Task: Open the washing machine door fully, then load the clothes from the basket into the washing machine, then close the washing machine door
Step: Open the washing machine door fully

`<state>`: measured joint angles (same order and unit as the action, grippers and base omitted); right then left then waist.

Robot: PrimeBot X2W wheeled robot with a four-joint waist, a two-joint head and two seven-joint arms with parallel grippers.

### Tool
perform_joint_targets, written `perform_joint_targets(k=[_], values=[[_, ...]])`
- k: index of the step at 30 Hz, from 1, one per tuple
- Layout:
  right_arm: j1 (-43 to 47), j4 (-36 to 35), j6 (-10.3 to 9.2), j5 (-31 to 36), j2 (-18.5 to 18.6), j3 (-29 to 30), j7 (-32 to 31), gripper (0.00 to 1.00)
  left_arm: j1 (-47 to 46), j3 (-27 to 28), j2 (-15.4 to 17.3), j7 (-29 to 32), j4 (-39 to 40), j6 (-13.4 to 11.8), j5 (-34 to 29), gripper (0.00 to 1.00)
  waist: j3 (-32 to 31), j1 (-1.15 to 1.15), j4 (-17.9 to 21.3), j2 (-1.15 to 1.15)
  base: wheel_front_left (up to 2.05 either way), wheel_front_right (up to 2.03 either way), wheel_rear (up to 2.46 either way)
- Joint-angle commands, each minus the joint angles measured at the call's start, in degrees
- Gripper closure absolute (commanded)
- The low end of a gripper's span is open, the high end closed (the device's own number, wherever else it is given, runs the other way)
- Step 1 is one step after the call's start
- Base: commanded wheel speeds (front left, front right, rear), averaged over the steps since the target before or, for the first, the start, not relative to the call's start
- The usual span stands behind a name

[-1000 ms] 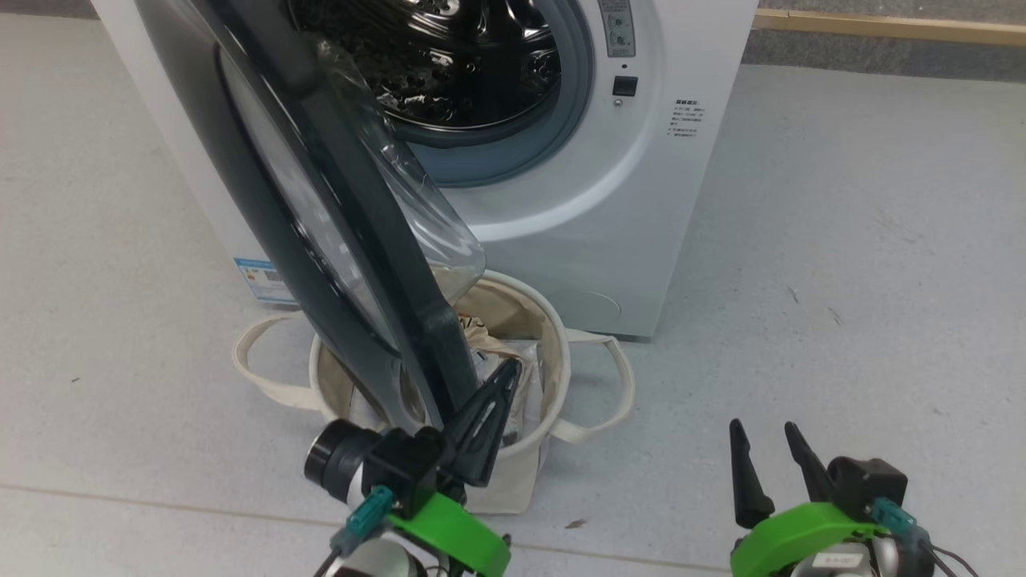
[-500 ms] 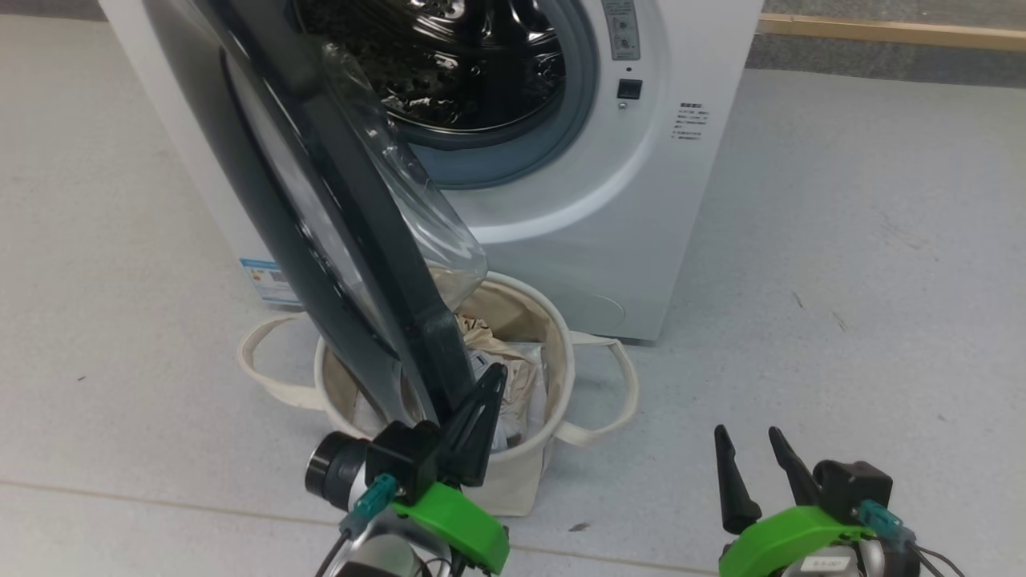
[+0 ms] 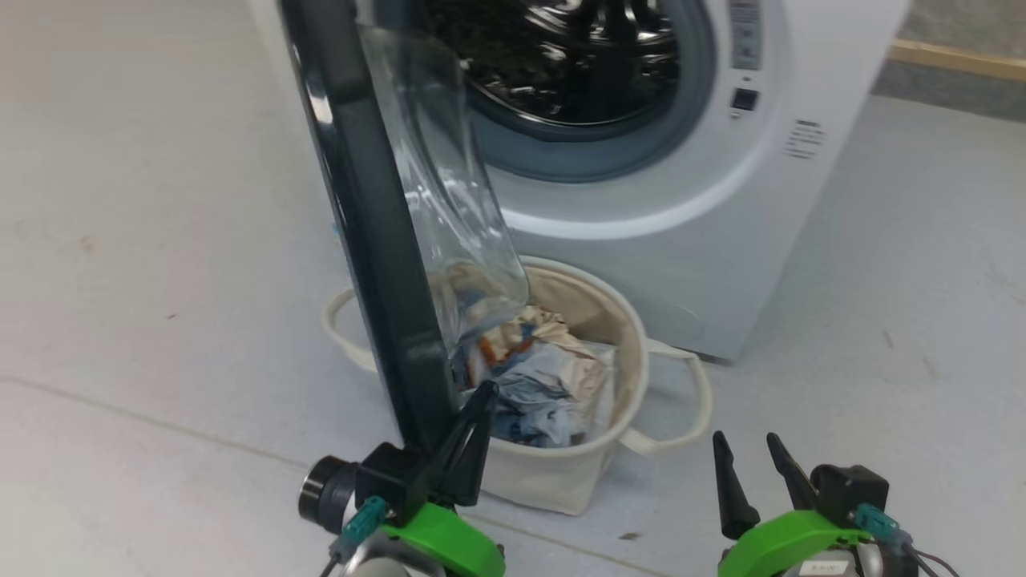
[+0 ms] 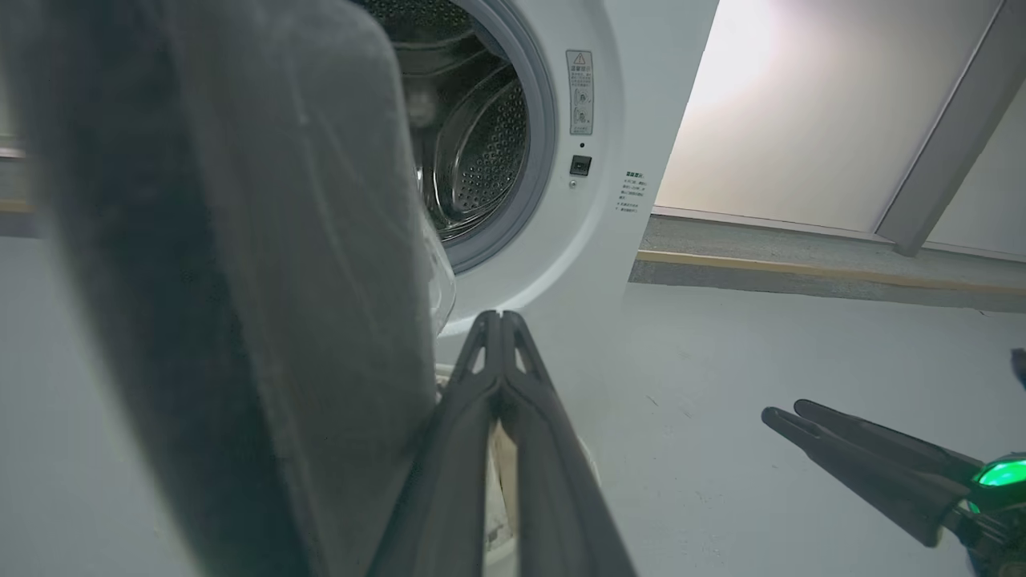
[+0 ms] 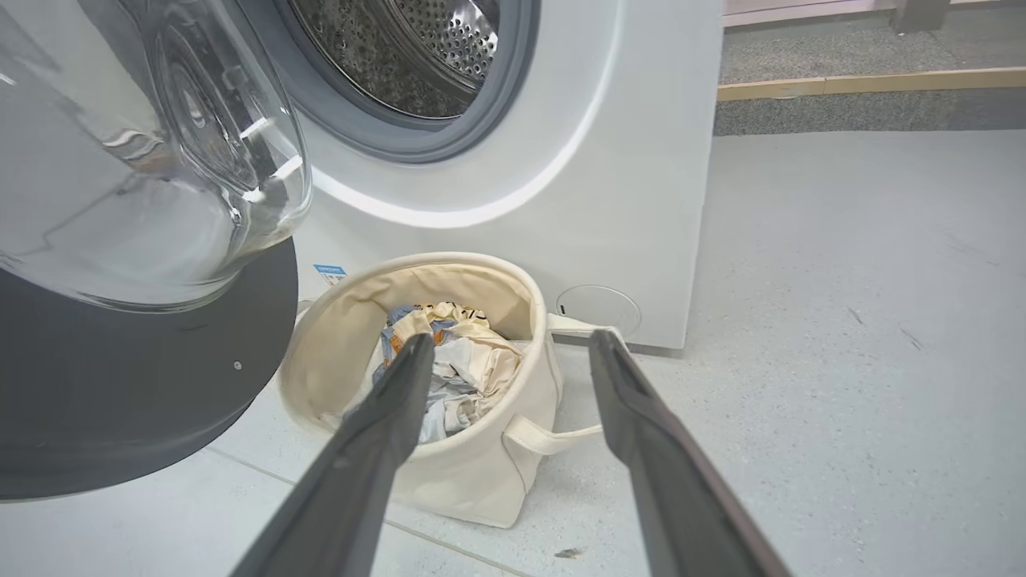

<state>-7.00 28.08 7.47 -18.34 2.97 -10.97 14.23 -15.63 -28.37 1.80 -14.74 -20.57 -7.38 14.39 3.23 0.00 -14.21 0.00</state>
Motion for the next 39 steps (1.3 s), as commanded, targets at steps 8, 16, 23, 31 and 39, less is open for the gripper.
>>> perform_joint_targets(k=[8,16,23,31,39], values=[[-2.1,-0.8,0.02,-0.3,-0.1,-1.4,0.8,0.00,0.1,3.9,1.1,-0.3,3.3,-1.9,1.7,1.00,-0.2,0.00,-10.5,0.00,0.00,0.00,0.00],[-2.3,-0.9,0.02,-0.1,-0.1,-0.9,0.8,0.00,0.5,8.8,1.1,-0.3,4.2,-4.2,2.1,1.00,0.4,0.00,-12.9,0.00,0.00,0.00,0.00],[-2.8,-0.3,0.02,0.1,-0.1,-1.4,0.8,0.00,-1.8,15.5,2.4,-0.3,0.5,-4.5,0.7,1.00,1.5,0.00,-12.3,0.00,0.00,0.00,0.00],[-4.8,0.0,0.02,2.6,-0.1,0.1,0.8,0.00,-6.8,25.5,4.8,-0.3,-2.9,-4.8,1.5,1.00,6.1,0.00,-11.1,0.00,0.00,0.00,0.00],[-6.5,0.2,0.02,5.5,-0.1,1.6,0.8,0.00,-11.1,33.0,6.9,-0.3,-6.6,-4.6,2.6,1.00,9.7,0.00,-11.6,0.00,0.00,0.00,0.00]])
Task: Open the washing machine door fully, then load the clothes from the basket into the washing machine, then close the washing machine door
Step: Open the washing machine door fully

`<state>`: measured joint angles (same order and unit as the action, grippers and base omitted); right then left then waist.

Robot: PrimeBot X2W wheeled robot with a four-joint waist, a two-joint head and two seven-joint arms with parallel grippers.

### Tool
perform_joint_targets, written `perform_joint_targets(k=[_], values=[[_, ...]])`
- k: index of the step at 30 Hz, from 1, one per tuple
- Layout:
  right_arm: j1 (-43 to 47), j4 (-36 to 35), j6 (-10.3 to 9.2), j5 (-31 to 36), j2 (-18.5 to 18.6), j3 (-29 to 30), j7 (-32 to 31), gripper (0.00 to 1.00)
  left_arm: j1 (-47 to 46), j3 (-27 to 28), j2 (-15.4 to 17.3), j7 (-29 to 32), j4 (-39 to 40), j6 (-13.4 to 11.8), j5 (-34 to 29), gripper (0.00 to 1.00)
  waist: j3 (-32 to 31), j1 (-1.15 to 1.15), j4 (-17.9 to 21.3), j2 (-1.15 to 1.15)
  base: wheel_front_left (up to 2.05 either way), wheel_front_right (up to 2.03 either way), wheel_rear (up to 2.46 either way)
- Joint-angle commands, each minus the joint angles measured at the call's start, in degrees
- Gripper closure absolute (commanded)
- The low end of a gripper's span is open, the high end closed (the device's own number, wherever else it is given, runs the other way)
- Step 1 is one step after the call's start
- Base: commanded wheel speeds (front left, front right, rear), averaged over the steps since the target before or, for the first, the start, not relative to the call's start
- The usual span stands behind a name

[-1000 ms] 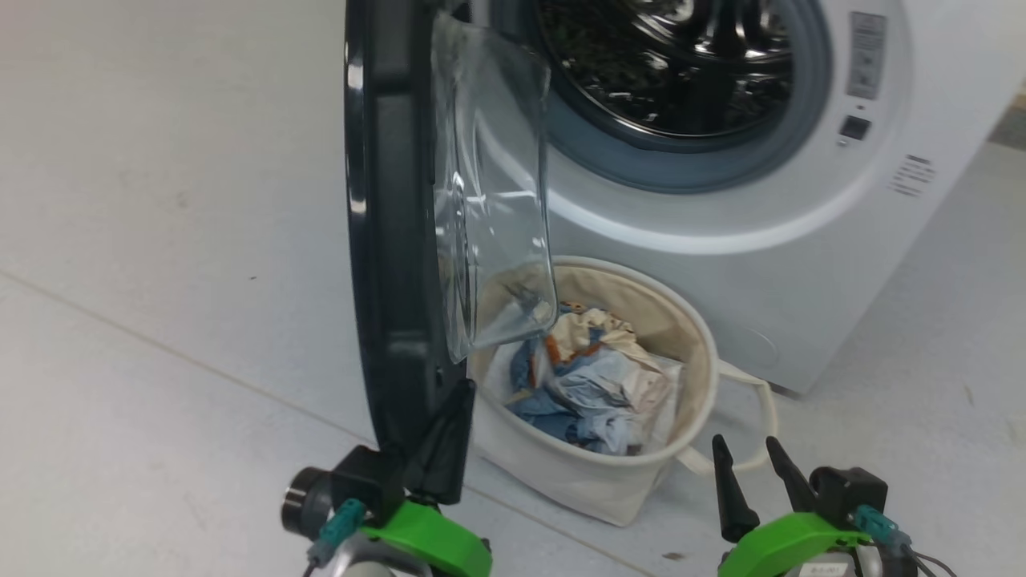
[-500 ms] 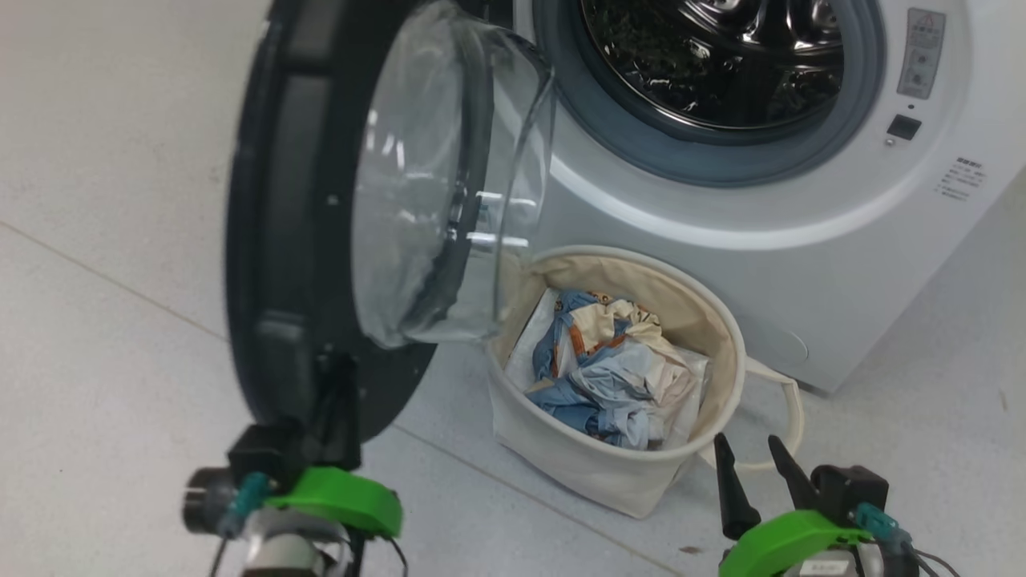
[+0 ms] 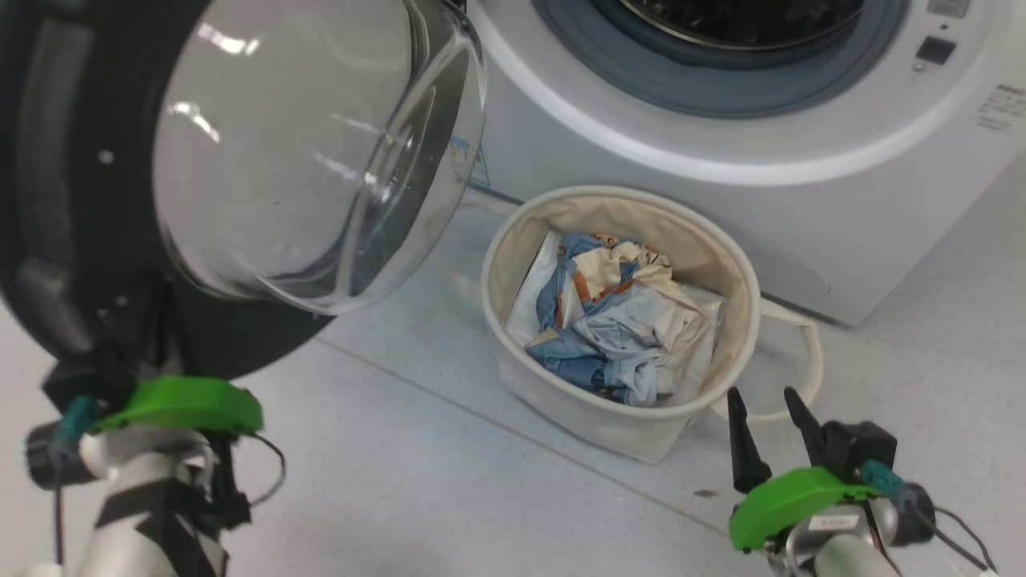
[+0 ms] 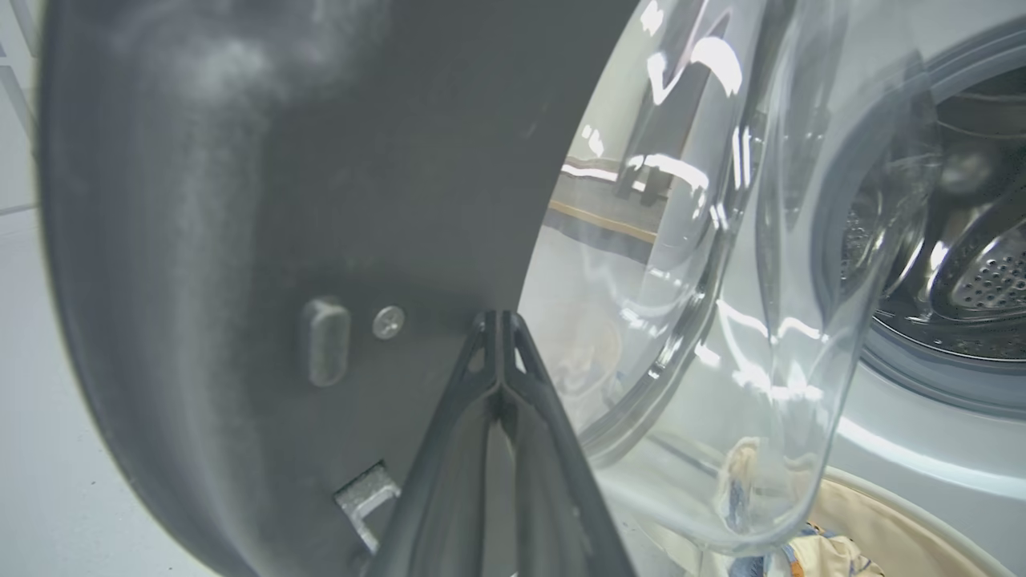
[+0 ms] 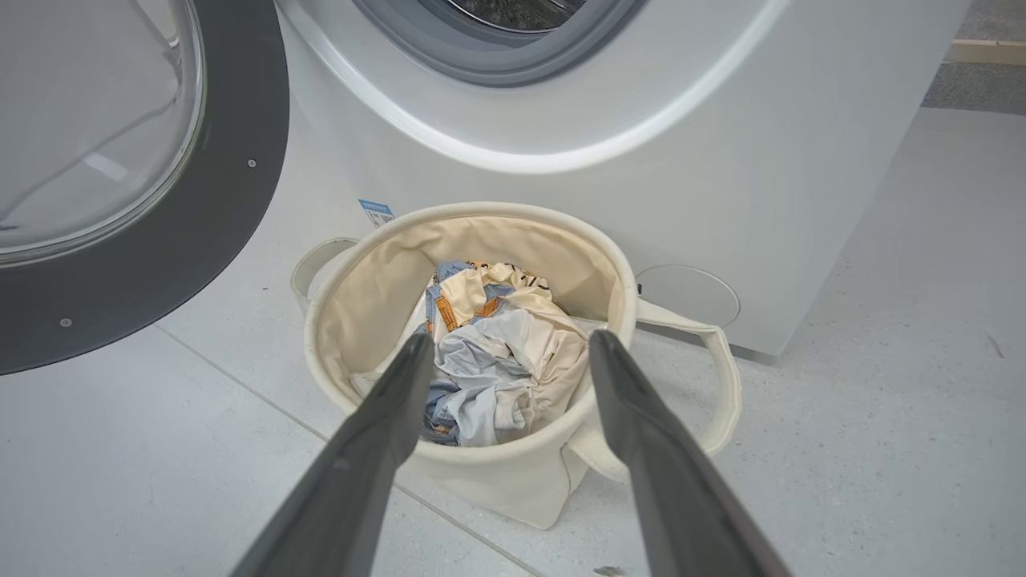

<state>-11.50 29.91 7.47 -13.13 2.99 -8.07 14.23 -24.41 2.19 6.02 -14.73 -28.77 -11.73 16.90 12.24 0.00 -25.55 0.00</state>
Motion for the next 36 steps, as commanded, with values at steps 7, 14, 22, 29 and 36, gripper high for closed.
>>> perform_joint_targets(k=[7,14,22,29,36], values=[[-3.8,-1.5,0.02,4.4,-0.1,0.7,0.8,0.00,-7.7,7.4,4.4,-0.3,-1.6,1.8,-0.1,1.00,4.4,0.00,-1.4,0.00,0.00,0.00,0.00],[-4.3,-1.2,0.02,5.6,-0.1,1.3,0.8,0.00,-9.1,8.9,2.5,-0.3,-1.5,3.8,-2.6,1.00,5.0,0.00,-2.5,0.00,0.00,0.00,0.00],[-3.6,-3.0,0.02,1.9,-0.1,0.3,0.8,0.00,-3.9,6.5,-1.5,-0.3,4.5,6.3,-6.4,1.00,0.8,0.00,-1.8,0.00,0.00,0.00,0.00],[-0.5,-9.2,0.02,-4.0,-0.1,-0.3,0.8,0.00,4.5,-1.1,-3.0,-0.3,10.6,9.2,-6.4,1.00,-6.8,0.00,2.5,0.00,0.00,0.00,0.00],[4.0,-16.8,0.02,-3.1,-0.1,-0.5,0.8,0.00,10.3,-8.6,-3.1,-0.3,11.6,9.5,-2.1,1.00,-11.1,0.00,8.5,0.00,0.00,0.00,0.00]])
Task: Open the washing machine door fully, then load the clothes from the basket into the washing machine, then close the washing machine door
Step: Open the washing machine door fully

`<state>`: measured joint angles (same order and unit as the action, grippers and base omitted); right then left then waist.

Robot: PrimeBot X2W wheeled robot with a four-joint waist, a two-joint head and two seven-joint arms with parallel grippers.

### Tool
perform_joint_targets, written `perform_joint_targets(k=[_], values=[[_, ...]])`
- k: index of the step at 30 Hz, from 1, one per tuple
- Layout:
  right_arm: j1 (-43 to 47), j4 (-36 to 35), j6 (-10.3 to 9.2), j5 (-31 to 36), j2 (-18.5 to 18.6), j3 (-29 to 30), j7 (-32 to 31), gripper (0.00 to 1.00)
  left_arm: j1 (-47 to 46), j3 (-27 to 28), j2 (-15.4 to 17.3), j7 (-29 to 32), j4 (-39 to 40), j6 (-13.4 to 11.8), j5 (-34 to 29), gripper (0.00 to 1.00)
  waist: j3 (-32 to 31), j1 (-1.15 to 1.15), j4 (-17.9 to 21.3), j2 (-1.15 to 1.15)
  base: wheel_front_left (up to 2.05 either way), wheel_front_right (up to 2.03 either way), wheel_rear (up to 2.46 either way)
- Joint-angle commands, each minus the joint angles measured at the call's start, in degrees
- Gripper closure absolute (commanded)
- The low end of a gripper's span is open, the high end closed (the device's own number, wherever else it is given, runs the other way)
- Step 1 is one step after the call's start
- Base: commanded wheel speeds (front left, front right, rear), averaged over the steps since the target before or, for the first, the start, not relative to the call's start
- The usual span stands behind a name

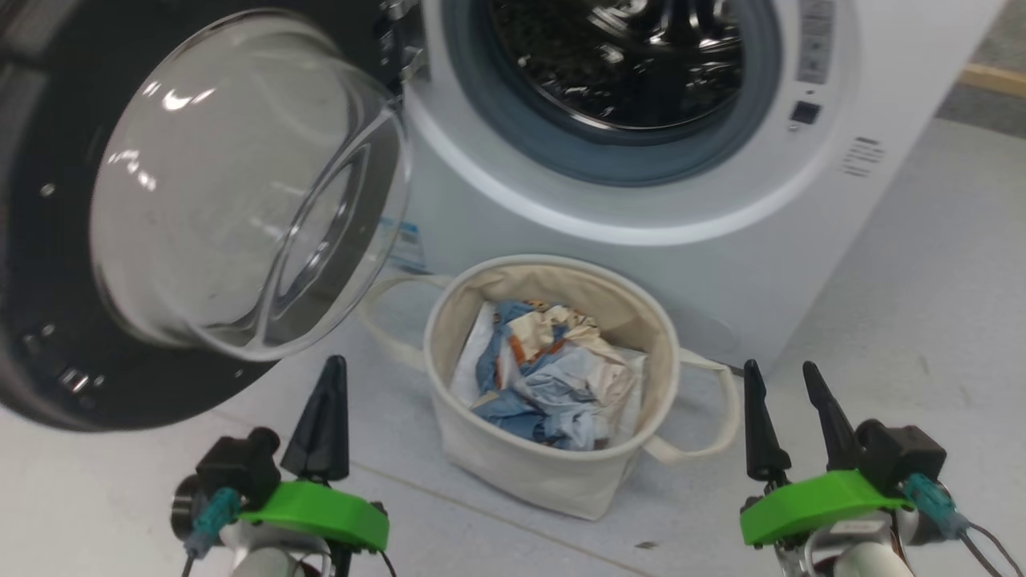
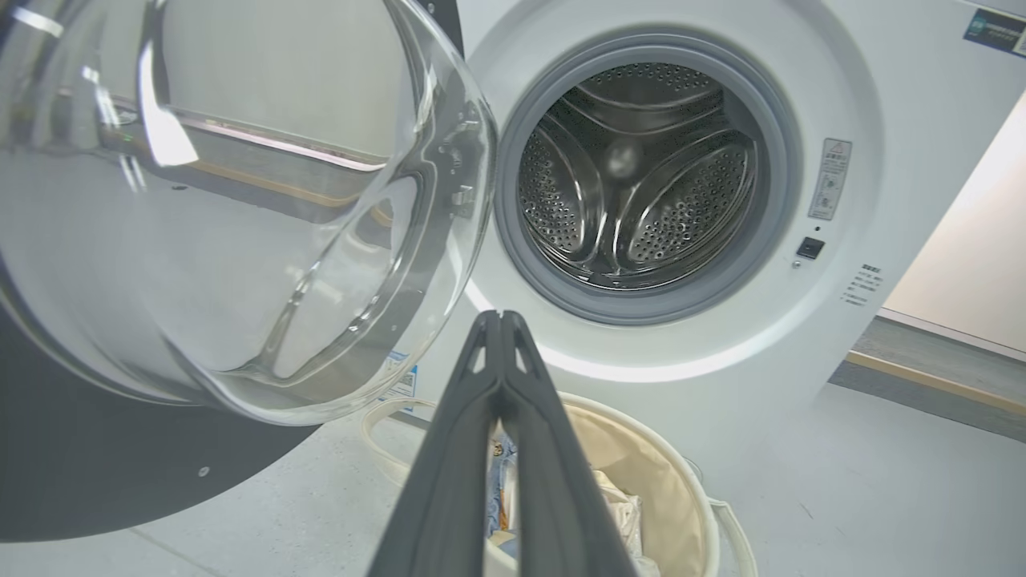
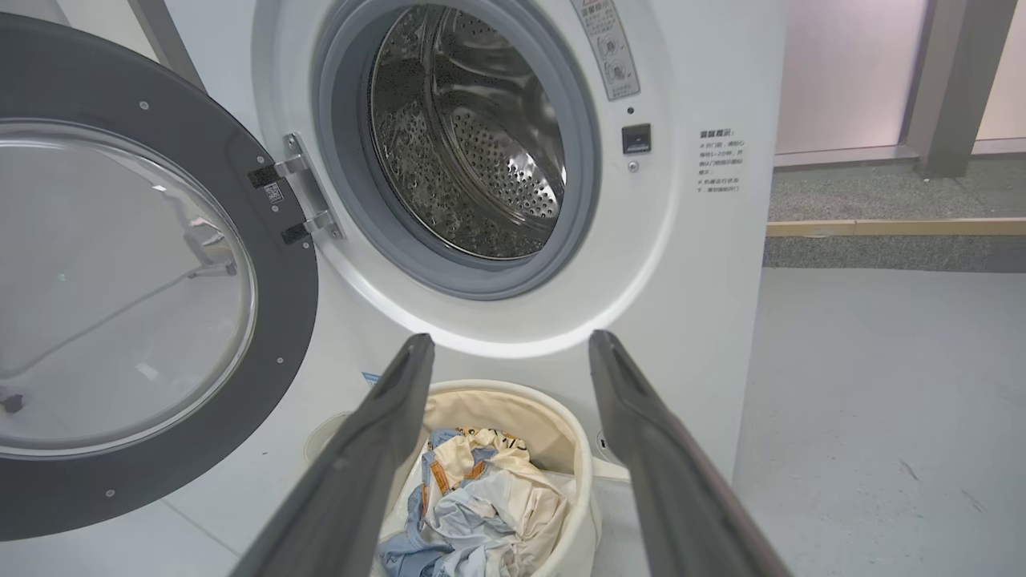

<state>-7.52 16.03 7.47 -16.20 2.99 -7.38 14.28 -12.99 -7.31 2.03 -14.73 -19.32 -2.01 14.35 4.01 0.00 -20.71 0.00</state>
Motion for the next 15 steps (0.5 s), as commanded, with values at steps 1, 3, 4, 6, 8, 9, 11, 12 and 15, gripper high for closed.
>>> perform_joint_targets(k=[1,3,4,6,8,9,11,12,15], values=[[0.7,-3.8,0.02,-0.1,-0.1,-1.1,0.7,0.00,-0.7,0.0,0.9,-0.3,2.3,-0.1,0.9,1.00,-3.2,0.00,4.6,0.00,0.00,0.00,0.00],[1.9,-5.5,0.02,0.2,-0.1,-1.1,0.7,0.00,0.4,-1.6,0.9,-0.3,2.5,-0.1,1.5,1.00,-3.6,0.00,6.3,0.00,0.00,0.00,0.00],[2.5,-6.2,0.02,1.1,-0.1,-1.3,0.7,0.00,0.9,-2.5,0.9,-0.3,2.5,0.3,1.8,1.00,-3.7,0.00,7.1,0.00,0.00,0.00,0.00],[3.5,-7.6,0.02,3.0,-0.1,-2.2,0.7,0.00,1.8,-3.9,0.9,-0.3,3.1,1.0,2.4,1.00,-3.8,0.00,8.5,0.00,0.00,0.00,0.00],[4.0,-8.2,0.02,3.1,-0.1,-2.7,0.7,0.00,2.3,-4.2,0.9,-0.3,3.6,1.1,2.8,1.00,-3.8,0.00,9.3,0.00,0.00,0.00,0.00],[4.4,-8.7,0.02,3.5,-0.1,-3.1,0.7,0.00,2.9,-4.5,0.9,-0.3,3.9,1.1,3.1,1.00,-3.8,0.00,10.0,0.00,0.00,0.00,0.00],[4.9,-9.6,0.02,4.3,-0.1,-3.2,0.7,0.00,3.8,-4.6,0.9,-0.3,4.2,0.7,3.3,1.00,-3.8,0.00,11.2,0.00,0.00,0.00,0.00],[5.1,-9.8,0.02,4.6,-0.1,-2.8,0.7,0.00,4.1,-4.5,0.9,-0.3,4.3,0.5,3.5,1.00,-3.8,0.00,11.7,0.00,0.00,0.00,0.00],[5.6,-9.6,0.02,5.4,-0.1,-1.0,0.7,0.00,5.0,-4.4,0.9,-0.3,4.3,0.2,3.8,1.00,-3.7,0.00,12.8,0.00,0.00,0.00,0.00]])
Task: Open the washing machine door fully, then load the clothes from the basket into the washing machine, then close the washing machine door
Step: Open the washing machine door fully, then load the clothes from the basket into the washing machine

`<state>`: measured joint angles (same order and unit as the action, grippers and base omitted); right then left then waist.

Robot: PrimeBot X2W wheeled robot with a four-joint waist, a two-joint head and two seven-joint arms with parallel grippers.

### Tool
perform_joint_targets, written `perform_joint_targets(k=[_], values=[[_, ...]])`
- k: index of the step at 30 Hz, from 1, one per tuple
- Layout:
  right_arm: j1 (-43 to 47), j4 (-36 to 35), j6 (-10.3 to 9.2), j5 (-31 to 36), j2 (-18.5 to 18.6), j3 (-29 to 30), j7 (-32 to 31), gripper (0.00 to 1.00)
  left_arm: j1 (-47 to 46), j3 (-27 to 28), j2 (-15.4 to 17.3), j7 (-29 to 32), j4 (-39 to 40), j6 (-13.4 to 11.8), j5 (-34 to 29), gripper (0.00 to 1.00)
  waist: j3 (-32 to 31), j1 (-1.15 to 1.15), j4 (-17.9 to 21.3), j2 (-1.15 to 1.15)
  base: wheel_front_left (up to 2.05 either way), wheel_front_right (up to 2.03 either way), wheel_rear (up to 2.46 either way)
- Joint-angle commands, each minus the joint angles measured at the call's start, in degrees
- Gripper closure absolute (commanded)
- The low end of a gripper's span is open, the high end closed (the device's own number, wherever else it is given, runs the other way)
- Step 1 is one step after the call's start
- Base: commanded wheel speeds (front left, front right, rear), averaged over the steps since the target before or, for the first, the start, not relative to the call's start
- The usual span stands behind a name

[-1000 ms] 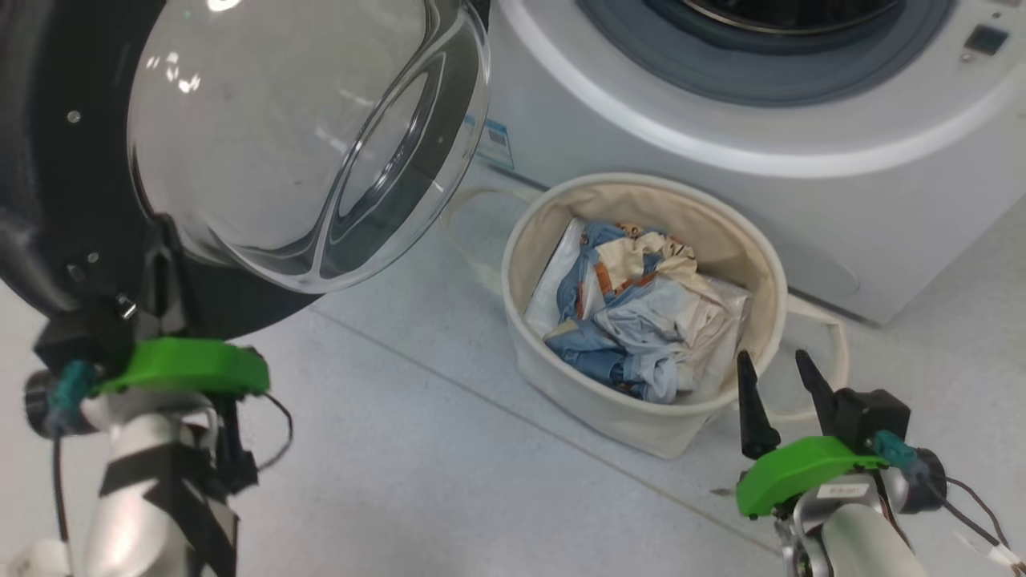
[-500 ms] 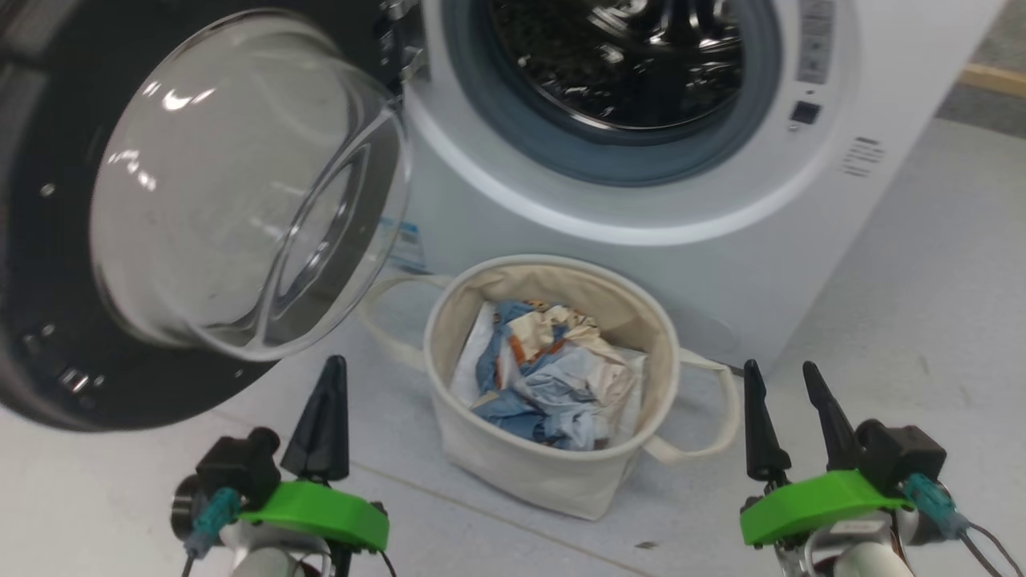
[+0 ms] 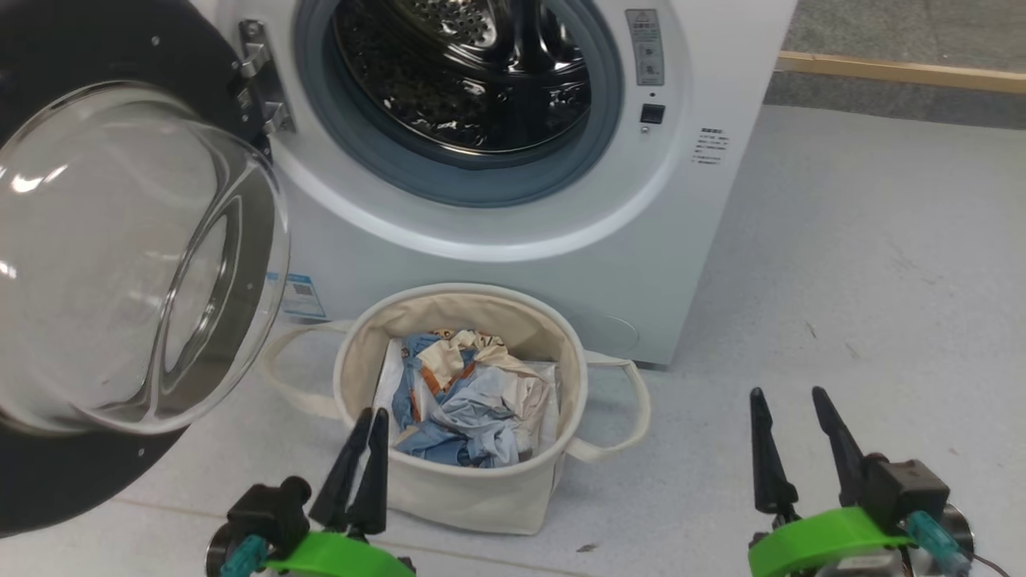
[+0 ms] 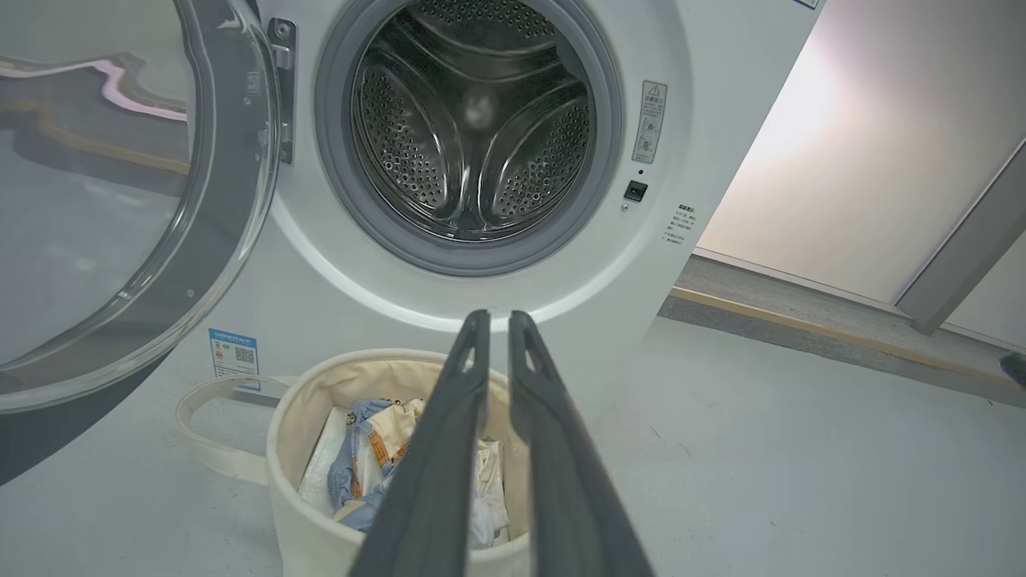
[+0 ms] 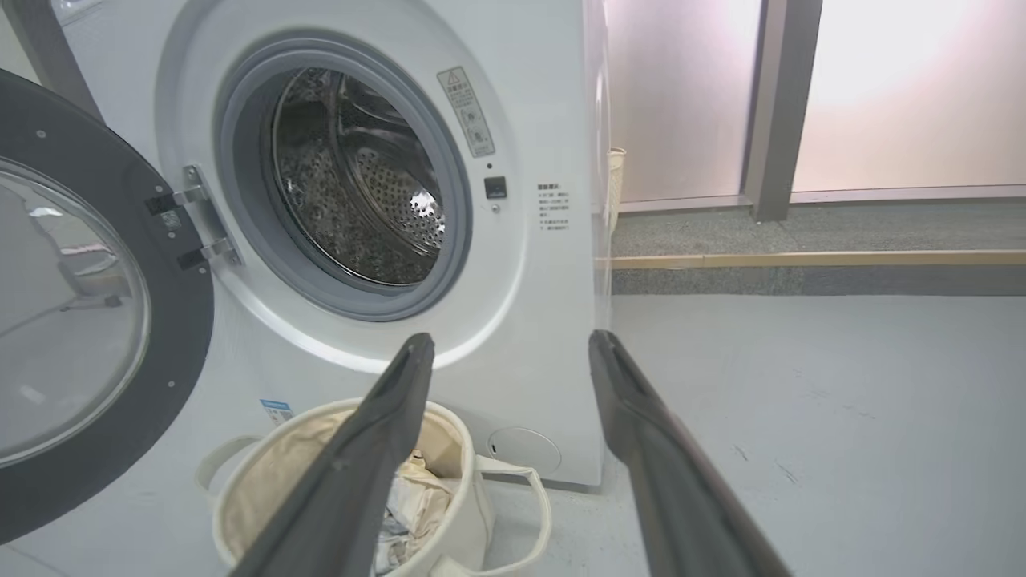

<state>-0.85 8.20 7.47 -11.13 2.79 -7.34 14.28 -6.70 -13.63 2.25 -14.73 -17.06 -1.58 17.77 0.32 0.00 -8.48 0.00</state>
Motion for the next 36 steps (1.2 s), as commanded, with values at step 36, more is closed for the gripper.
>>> perform_joint_targets(k=[36], values=[[-2.2,3.4,0.02,0.9,0.1,-0.2,0.7,0.00,-1.1,1.5,0.6,-0.3,0.0,-2.9,-0.4,0.00,0.6,0.00,2.0,0.00,0.01,-0.01,0.00]])
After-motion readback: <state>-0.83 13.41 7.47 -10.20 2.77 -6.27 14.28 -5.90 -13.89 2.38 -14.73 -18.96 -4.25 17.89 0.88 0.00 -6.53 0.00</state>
